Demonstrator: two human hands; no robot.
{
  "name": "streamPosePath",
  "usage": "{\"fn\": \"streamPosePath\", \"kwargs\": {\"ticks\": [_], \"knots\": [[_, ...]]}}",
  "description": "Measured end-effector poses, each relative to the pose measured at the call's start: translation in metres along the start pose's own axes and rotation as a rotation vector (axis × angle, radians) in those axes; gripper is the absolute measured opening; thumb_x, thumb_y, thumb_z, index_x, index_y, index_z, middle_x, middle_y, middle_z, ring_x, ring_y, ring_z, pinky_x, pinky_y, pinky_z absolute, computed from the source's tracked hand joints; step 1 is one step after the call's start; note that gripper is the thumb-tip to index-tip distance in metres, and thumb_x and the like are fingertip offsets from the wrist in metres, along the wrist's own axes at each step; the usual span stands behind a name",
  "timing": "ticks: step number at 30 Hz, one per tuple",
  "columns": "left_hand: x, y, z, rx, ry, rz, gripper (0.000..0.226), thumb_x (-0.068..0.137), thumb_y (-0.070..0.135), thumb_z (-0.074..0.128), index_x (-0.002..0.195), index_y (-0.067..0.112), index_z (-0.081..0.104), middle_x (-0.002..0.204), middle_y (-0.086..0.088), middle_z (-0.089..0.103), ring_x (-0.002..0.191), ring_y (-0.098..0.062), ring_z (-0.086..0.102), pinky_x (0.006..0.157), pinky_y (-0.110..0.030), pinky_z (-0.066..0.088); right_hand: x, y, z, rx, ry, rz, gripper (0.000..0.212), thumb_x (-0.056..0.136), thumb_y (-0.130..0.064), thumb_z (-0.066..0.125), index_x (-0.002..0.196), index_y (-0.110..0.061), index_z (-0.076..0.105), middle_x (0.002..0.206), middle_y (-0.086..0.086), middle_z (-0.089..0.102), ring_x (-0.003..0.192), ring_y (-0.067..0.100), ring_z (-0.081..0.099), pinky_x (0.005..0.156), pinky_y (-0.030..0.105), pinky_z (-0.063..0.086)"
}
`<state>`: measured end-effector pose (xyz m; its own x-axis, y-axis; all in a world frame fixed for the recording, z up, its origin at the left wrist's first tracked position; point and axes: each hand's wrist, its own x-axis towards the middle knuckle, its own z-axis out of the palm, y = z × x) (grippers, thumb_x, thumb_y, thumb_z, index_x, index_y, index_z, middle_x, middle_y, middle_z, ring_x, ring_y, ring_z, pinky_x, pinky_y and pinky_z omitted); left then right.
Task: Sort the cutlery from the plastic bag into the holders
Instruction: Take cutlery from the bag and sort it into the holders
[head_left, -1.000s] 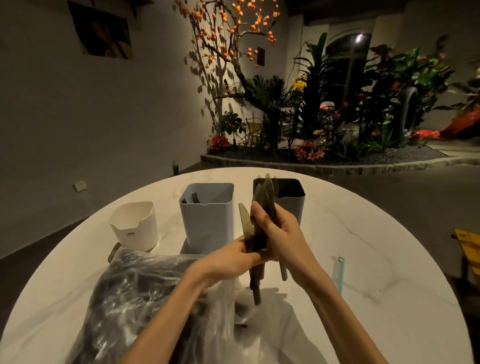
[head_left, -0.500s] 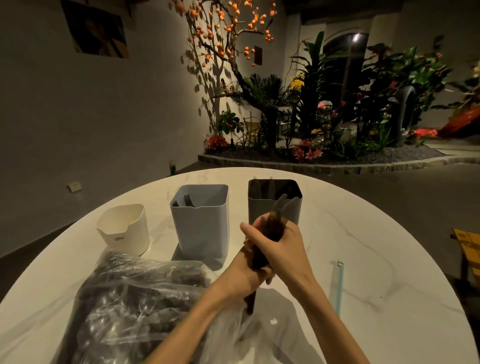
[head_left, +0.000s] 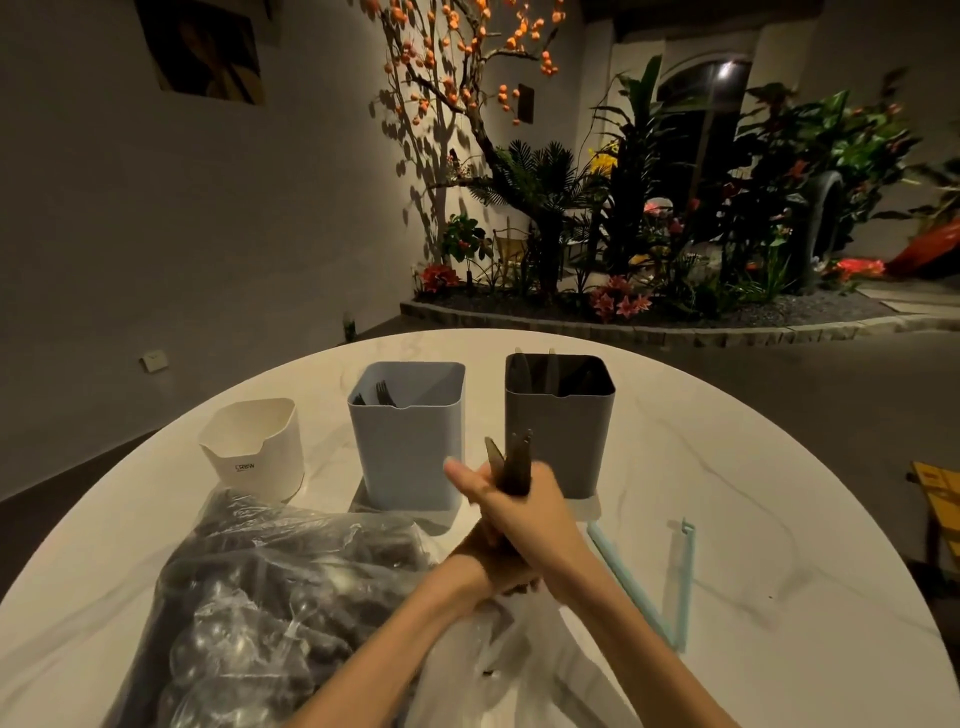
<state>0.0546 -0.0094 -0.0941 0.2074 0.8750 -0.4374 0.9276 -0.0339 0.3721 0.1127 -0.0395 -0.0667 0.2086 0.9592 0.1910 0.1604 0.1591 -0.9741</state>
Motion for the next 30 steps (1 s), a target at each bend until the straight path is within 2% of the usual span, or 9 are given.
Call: {"fn": "streamPosePath", "kwargs": {"ticks": [2, 4, 7, 9, 12, 17, 22, 25, 30], "knots": [[-0.001, -0.025, 0.009, -0.189, -0.194, 0.247, 0.034, 0.093, -0.008, 0.060, 0.069, 0.015, 0.054, 0.053, -0.003, 0.061, 0.054, -0.010, 0.058, 0.082, -0.019, 0.056, 0.004, 0.011, 0.003, 0.049, 0.065, 0.110, 0.047, 0.082, -0.059, 0.071, 0.061, -0.024, 0.049, 0.051, -0.008, 0.045, 0.051, 0.006, 0.046, 0.059, 0.023, 0.040], [-0.001, -0.008, -0.005, -0.546, -0.041, 0.363, 0.032, 0.097, 0.003, 0.060, 0.083, 0.030, 0.051, 0.069, 0.019, 0.060, 0.058, 0.003, 0.058, 0.064, -0.012, 0.053, 0.016, -0.002, 0.001, 0.162, 0.099, 0.159, 0.048, 0.078, -0.066, 0.070, 0.068, -0.027, 0.045, 0.056, -0.008, 0.045, 0.055, 0.008, 0.043, 0.057, 0.023, 0.036], [-0.015, 0.009, -0.050, -0.670, 0.024, 0.588, 0.031, 0.089, 0.005, 0.072, 0.092, 0.032, 0.056, 0.079, 0.008, 0.064, 0.070, -0.004, 0.064, 0.067, -0.013, 0.051, 0.038, -0.065, -0.018, 0.203, 0.033, -0.028, 0.045, 0.091, -0.050, 0.066, 0.063, -0.024, 0.044, 0.050, -0.010, 0.040, 0.049, 0.006, 0.037, 0.051, 0.021, 0.032], [-0.020, 0.012, -0.078, -0.650, -0.025, 0.675, 0.042, 0.085, 0.014, 0.079, 0.115, 0.034, 0.058, 0.093, 0.004, 0.072, 0.088, -0.006, 0.070, 0.076, -0.016, 0.051, 0.059, -0.114, -0.039, 0.191, 0.050, -0.198, 0.044, 0.098, -0.039, 0.060, 0.061, -0.023, 0.043, 0.050, -0.011, 0.037, 0.043, 0.004, 0.033, 0.044, 0.018, 0.030], [-0.018, -0.001, -0.103, -0.565, 0.113, 0.633, 0.058, 0.088, 0.026, 0.076, 0.138, 0.036, 0.047, 0.111, 0.007, 0.067, 0.100, -0.010, 0.068, 0.077, -0.018, 0.055, 0.103, -0.144, -0.068, 0.158, 0.181, -0.304, 0.043, 0.100, -0.040, 0.057, 0.063, -0.023, 0.042, 0.052, -0.011, 0.037, 0.043, 0.004, 0.032, 0.043, 0.017, 0.029], [-0.015, -0.021, -0.105, -0.466, 0.013, 0.634, 0.025, 0.094, 0.025, 0.069, 0.119, 0.027, 0.065, 0.104, 0.002, 0.073, 0.089, -0.010, 0.074, 0.085, -0.026, 0.060, 0.146, -0.093, -0.067, 0.064, 0.181, -0.121, 0.039, 0.101, -0.041, 0.054, 0.070, -0.019, 0.046, 0.053, -0.007, 0.037, 0.043, 0.006, 0.033, 0.045, 0.023, 0.028], [-0.020, -0.034, -0.104, -0.440, -0.093, 0.604, 0.023, 0.096, 0.021, 0.067, 0.119, 0.024, 0.066, 0.106, -0.002, 0.075, 0.092, -0.018, 0.074, 0.084, -0.026, 0.059, 0.155, -0.048, -0.057, -0.140, 0.145, 0.014, 0.034, 0.095, -0.043, 0.064, 0.081, -0.013, 0.058, 0.070, 0.001, 0.058, 0.065, 0.012, 0.056, 0.062, 0.022, 0.042], [-0.022, -0.043, -0.102, -0.408, -0.109, 0.590, 0.024, 0.096, 0.022, 0.066, 0.120, 0.025, 0.066, 0.104, -0.001, 0.076, 0.095, -0.019, 0.074, 0.093, -0.033, 0.059, 0.157, -0.042, -0.055, -0.232, 0.133, 0.006, 0.021, 0.087, -0.029, 0.077, 0.094, -0.012, 0.066, 0.090, 0.003, 0.068, 0.085, 0.015, 0.067, 0.063, 0.017, 0.046], [-0.032, -0.051, -0.104, -0.418, -0.082, 0.584, 0.021, 0.095, 0.025, 0.067, 0.116, 0.027, 0.068, 0.100, 0.002, 0.077, 0.094, -0.018, 0.074, 0.093, -0.039, 0.059, 0.149, -0.057, -0.064, -0.296, 0.171, -0.091, 0.034, 0.088, -0.031, 0.075, 0.116, -0.014, 0.065, 0.109, 0.001, 0.067, 0.097, 0.011, 0.064, 0.065, 0.013, 0.045]]}}
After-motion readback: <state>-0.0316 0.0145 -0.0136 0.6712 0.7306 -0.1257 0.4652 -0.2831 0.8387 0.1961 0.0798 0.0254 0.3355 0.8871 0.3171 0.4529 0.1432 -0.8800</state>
